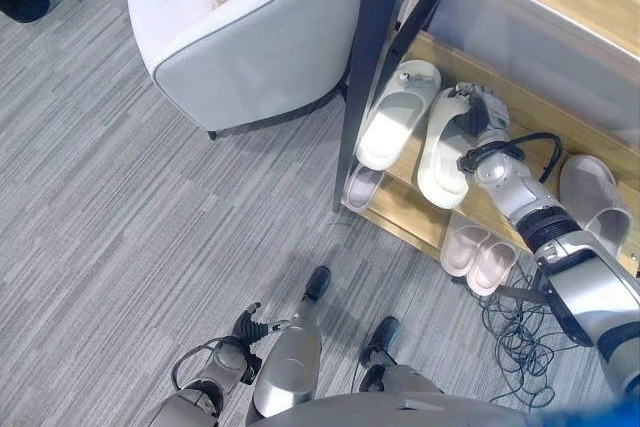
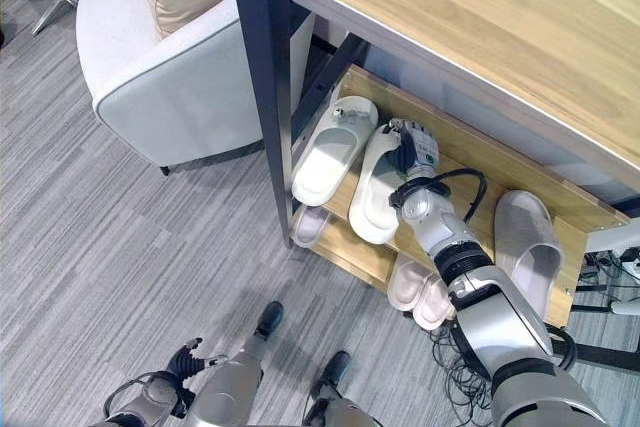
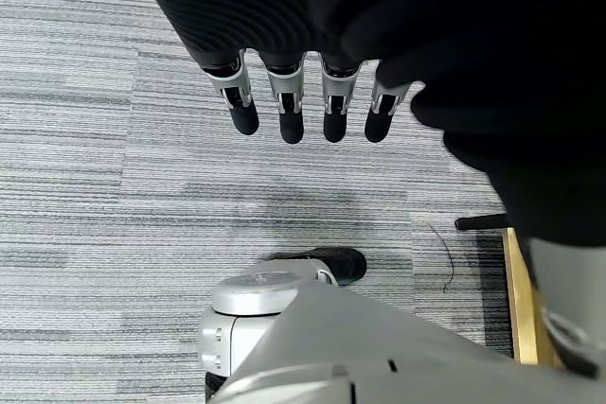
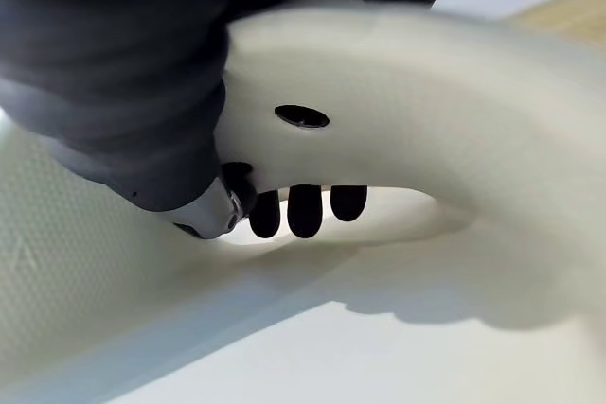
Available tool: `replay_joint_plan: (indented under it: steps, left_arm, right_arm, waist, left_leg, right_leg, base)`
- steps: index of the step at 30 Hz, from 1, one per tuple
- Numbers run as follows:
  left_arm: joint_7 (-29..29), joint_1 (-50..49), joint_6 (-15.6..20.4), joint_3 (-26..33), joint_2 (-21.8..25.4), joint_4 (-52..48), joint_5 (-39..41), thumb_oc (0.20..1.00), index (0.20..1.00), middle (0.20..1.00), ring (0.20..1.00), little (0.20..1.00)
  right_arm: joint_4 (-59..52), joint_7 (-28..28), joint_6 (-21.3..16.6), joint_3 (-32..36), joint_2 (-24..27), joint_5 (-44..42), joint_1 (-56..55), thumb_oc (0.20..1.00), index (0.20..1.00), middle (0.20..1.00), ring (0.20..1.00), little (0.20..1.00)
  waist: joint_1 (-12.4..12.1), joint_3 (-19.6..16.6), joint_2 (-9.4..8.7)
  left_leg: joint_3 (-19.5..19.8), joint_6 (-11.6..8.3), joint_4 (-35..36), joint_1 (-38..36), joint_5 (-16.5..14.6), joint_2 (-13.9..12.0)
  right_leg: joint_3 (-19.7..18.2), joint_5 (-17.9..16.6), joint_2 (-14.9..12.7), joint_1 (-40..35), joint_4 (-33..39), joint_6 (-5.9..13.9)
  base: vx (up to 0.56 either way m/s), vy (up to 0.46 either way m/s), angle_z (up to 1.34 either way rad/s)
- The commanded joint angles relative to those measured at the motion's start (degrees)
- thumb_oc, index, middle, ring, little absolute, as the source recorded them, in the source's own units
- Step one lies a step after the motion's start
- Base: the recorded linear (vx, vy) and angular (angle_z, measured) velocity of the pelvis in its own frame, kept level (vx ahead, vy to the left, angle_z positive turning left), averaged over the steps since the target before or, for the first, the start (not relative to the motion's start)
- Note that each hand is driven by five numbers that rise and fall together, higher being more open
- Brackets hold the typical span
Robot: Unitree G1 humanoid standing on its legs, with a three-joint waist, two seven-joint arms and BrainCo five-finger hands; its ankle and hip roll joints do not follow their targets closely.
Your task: Arrange the slippers neatly on the shoe rack.
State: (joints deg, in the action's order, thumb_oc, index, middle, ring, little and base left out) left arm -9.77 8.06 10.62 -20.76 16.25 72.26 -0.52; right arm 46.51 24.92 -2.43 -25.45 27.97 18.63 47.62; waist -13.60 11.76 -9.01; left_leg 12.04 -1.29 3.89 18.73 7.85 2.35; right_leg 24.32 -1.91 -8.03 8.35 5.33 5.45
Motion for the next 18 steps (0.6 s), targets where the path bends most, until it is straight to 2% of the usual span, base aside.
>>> replay_joint_plan:
  steps: [1, 2, 3, 14, 18]
  left_arm:
    - [0.46, 1.88, 0.54, -1.21, -1.01, 3.91, 1.95, 1.0, 1.0, 1.0, 1.0, 1.0]
    - [0.37, 1.93, 0.54, -1.26, -1.02, 3.91, 1.89, 1.0, 1.0, 1.0, 1.0, 1.0]
    - [0.41, 2.02, 0.43, -1.25, -1.09, 3.94, 2.02, 1.0, 1.0, 1.0, 1.0, 1.0]
    - [2.13, 0.49, -0.86, -0.77, -2.92, 4.82, 2.86, 1.0, 1.0, 1.0, 1.0, 1.0]
    - [3.37, -0.9, -1.26, -1.36, -4.25, 4.6, 2.8, 1.0, 1.0, 1.0, 1.0, 1.0]
  right_arm:
    - [-0.85, 1.22, -0.83, -0.39, 1.75, -0.34, 4.86, 0.2, 0.2, 0.2, 0.2, 0.2]
    - [-0.21, 1.15, -0.48, -0.86, 1.72, 0.28, 5.15, 0.2, 0.2, 0.2, 0.2, 0.2]
    - [-0.05, 1.03, -0.35, -1.04, 1.49, 0.36, 5.19, 1.0, 1.0, 1.0, 1.0, 1.0]
    - [-3.46, 0.43, 0.22, 0.97, -0.65, -0.74, 1.64, 1.0, 1.0, 1.0, 1.0, 1.0]
    - [-4.96, -0.35, 0.49, 2.25, -2.63, -1.78, -1.47, 1.0, 1.0, 1.0, 1.0, 1.0]
  waist:
    - [-1.27, 0.14, 0.25]
    - [-1.3, 0.1, 0.3]
    - [-1.26, 0.03, 0.36]
    - [-0.62, -1.22, 1.23]
    - [0.31, -1.76, 1.75]
  left_leg:
    - [0.5, -1.55, 1.11, -1.66, -4.76, 0.78]
    - [0.55, -1.53, 1.11, -1.65, -4.78, 0.86]
    - [0.58, -1.52, 1.11, -1.64, -4.79, 0.9]
    - [1.14, -1.39, 1.11, -2.56, -5.13, 1.05]
    - [0.96, -1.24, 1.11, -3.24, -5.27, 0.87]
  right_leg:
    - [-0.71, -0.08, -2.78, -3.71, -0.59, 4.47]
    - [-0.58, -0.11, -2.88, -3.7, -0.61, 4.47]
    - [-0.55, -0.08, -2.9, -3.72, -0.61, 4.45]
    - [0.08, 0.06, -2.97, -4.46, -0.72, 4.41]
    - [-0.07, 0.29, -2.9, -4.82, -0.69, 4.24]
  base:
    - [0.0, 0.0, 0.0]
    - [0.0, 0.0, 0.0]
    - [0.0, 0.0, 0.0]
    - [0.0, 0.007, 0.02]
    - [0.0, 0.0, 0.0]
